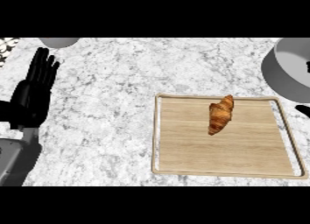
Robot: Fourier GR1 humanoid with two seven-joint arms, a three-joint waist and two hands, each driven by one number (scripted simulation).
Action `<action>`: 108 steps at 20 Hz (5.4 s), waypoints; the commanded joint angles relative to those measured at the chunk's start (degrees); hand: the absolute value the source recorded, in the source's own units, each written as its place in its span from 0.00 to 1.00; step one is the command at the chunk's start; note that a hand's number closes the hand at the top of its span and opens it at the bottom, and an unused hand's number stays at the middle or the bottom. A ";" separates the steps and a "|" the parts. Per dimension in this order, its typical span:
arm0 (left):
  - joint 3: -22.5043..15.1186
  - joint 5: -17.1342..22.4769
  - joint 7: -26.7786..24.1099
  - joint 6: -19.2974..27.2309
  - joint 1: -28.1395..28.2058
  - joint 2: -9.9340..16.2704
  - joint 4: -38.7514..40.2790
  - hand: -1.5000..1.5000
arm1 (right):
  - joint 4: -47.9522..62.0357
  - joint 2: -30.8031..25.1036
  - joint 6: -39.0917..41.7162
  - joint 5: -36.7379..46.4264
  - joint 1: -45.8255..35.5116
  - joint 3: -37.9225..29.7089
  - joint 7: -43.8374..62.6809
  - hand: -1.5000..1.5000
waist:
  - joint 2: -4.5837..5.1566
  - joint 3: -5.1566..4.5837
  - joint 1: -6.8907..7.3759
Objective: Pick the croissant from the tray and place it in the pot
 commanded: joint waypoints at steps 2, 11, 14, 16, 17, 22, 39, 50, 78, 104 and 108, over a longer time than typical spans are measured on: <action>-0.26 -1.27 0.99 1.10 -0.28 -1.61 -0.56 0.50 | 6.18 -1.56 2.28 8.78 3.50 -0.29 -18.41 0.00 | -0.15 -0.02 0.03; -0.30 -2.78 4.63 2.16 -0.70 -1.90 -3.67 0.50 | -3.25 -10.11 5.10 20.52 -0.93 7.64 1.23 0.00 | -0.27 -0.19 0.80; -0.75 -3.92 3.67 3.04 -2.15 -5.19 -0.46 0.50 | -11.09 -6.85 4.60 22.57 0.19 10.32 8.59 0.00 | -0.36 -0.17 -0.34; 1.46 -2.64 3.61 -1.21 -0.08 -1.94 -1.85 0.50 | -12.05 -7.78 8.49 21.89 -2.13 9.51 12.93 0.00 | -0.38 -0.16 0.04; -0.32 -5.43 5.05 3.51 -1.53 -4.15 -2.81 0.50 | -8.48 -3.61 6.61 25.49 -6.25 13.41 14.26 0.00 | -0.22 -0.13 0.77; 1.82 -3.59 5.60 -0.12 4.07 -2.83 -7.67 0.50 | -14.80 -0.17 10.30 26.94 -5.62 15.54 26.01 0.00 | -0.44 -0.13 0.57; 7.58 -8.88 3.52 -5.75 0.90 -7.08 -0.96 0.50 | -6.99 14.46 11.45 41.79 -5.55 13.58 19.88 0.00 | -0.30 -0.11 0.02; 9.92 -10.20 7.78 -6.67 -2.76 -9.01 -0.61 0.50 | -4.79 18.91 10.36 51.67 -3.66 13.00 23.22 0.00 | -0.28 -0.11 -0.18; 10.21 -14.93 8.19 -7.57 0.63 -12.57 -4.78 0.50 | 15.52 31.96 -2.15 66.77 -13.69 15.56 8.15 1.00 | -0.25 -0.10 0.15; 9.09 -14.98 8.57 -8.41 -3.40 -13.81 -3.66 0.50 | 29.51 32.66 -24.34 105.49 -48.62 -2.30 89.73 1.00 | 1.02 -0.22 3.82; 10.39 -14.55 6.71 -9.44 -1.86 -13.00 -2.26 0.50 | 32.67 32.93 -26.84 111.16 -50.52 -2.80 94.59 1.00 | 0.67 -0.19 2.55</action>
